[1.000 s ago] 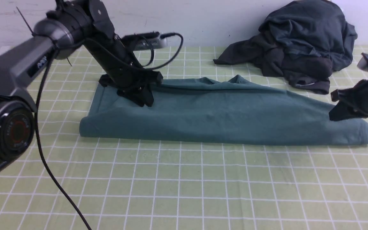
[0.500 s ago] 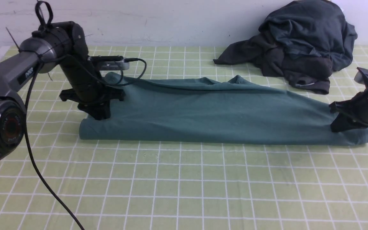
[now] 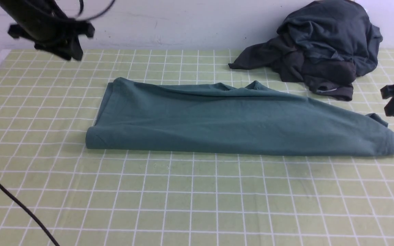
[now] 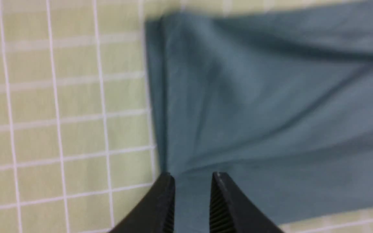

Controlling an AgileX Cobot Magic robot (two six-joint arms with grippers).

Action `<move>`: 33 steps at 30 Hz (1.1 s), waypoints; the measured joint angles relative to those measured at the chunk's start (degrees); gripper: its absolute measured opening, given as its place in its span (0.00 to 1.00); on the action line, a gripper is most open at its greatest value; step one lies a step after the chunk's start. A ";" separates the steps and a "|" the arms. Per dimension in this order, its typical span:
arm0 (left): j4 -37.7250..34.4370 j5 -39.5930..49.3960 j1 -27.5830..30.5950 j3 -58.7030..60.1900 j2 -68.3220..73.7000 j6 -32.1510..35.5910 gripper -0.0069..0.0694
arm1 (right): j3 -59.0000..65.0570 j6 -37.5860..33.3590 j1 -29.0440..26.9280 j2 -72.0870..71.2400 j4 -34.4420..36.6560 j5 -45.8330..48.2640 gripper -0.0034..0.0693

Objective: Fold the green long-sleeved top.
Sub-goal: Use the right arm to clamp the right edge of the fabric, then use the right arm to drag the right edge of the fabric to the left and folds it over the left edge

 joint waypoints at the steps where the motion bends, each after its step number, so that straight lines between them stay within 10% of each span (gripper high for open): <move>1: -1.71 0.13 0.00 0.00 -2.85 1.30 0.29 | 0.00 1.42 0.00 0.09 -1.12 0.08 0.26; 8: -11.16 0.46 -0.06 10.50 -25.77 11.69 0.29 | 0.00 9.57 0.00 6.29 -5.06 0.39 0.68; 13: -9.17 -4.22 -0.06 24.44 -40.71 14.33 0.29 | 0.00 11.01 0.00 10.04 -2.62 -0.25 0.77; 17: -5.32 -14.23 -0.06 38.61 -51.77 14.57 0.29 | -0.06 10.30 0.00 10.17 1.65 -1.27 0.68; 25: 7.12 -21.41 -0.06 64.53 -67.05 7.27 0.29 | -3.24 7.12 0.58 9.08 -0.81 1.44 0.09; 33: 11.17 -22.62 -0.06 82.32 -68.57 -4.78 0.29 | -13.75 9.60 0.85 5.06 -18.45 8.86 0.07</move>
